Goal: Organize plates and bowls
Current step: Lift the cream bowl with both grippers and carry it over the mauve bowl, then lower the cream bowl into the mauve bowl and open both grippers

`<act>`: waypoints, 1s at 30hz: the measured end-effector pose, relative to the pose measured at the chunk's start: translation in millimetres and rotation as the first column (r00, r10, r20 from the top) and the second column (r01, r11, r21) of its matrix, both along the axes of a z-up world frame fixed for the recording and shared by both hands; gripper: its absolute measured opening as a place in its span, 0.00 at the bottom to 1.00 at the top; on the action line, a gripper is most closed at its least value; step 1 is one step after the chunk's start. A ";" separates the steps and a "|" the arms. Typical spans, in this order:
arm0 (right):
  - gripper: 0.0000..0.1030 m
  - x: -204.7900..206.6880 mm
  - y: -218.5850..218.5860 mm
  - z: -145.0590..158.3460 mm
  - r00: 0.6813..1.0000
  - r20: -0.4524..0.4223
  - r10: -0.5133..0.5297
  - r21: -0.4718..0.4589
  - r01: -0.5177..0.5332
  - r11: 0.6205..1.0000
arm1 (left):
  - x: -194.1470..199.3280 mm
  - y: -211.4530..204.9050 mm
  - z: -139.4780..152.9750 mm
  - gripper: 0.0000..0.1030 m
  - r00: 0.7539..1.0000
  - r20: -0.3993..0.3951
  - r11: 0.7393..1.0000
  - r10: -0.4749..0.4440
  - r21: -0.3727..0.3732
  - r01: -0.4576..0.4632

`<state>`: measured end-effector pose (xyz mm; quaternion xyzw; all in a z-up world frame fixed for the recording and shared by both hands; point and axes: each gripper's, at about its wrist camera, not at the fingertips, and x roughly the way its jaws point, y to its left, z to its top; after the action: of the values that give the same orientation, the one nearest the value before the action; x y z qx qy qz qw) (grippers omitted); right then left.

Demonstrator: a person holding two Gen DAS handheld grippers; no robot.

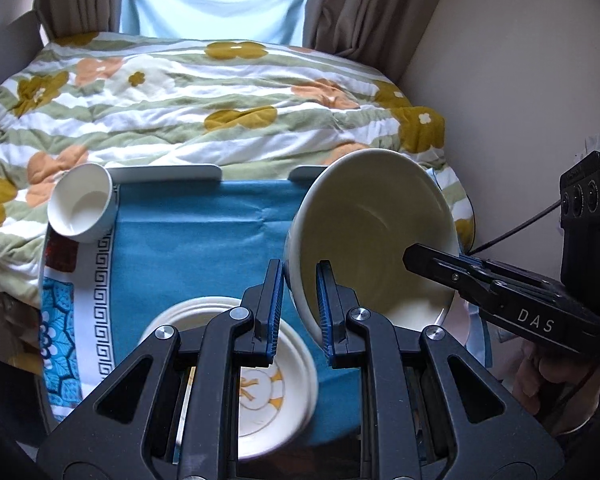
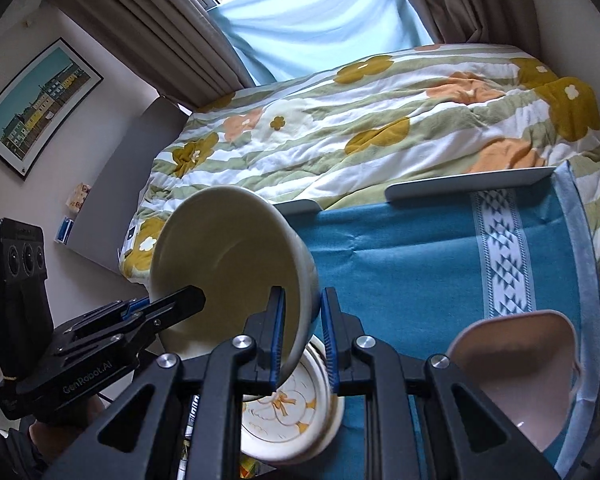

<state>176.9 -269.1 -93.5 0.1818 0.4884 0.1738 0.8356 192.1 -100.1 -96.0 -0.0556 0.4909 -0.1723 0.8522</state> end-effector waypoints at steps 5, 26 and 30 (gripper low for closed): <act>0.16 -25.0 -59.5 -6.5 0.999 -0.030 0.019 -0.031 -0.020 0.999 | -24.4 -66.3 -18.2 0.14 0.999 -0.048 1.000 0.011 -0.018 -0.012; 0.16 -53.0 -157.0 -116.9 0.949 -0.297 -0.110 -0.080 0.090 0.993 | -15.8 -187.5 -131.0 0.14 0.959 -0.255 0.973 -0.126 0.157 0.170; 0.16 -53.3 -158.9 -127.1 0.934 -0.323 -0.152 -0.092 0.129 0.987 | -8.4 -196.5 -141.6 0.14 0.954 -0.256 0.957 -0.155 0.201 0.209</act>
<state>123.7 -428.0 -220.7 0.2140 0.6125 0.0637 0.7583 183.7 -296.6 -237.5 0.0672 0.6087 -0.1858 0.7684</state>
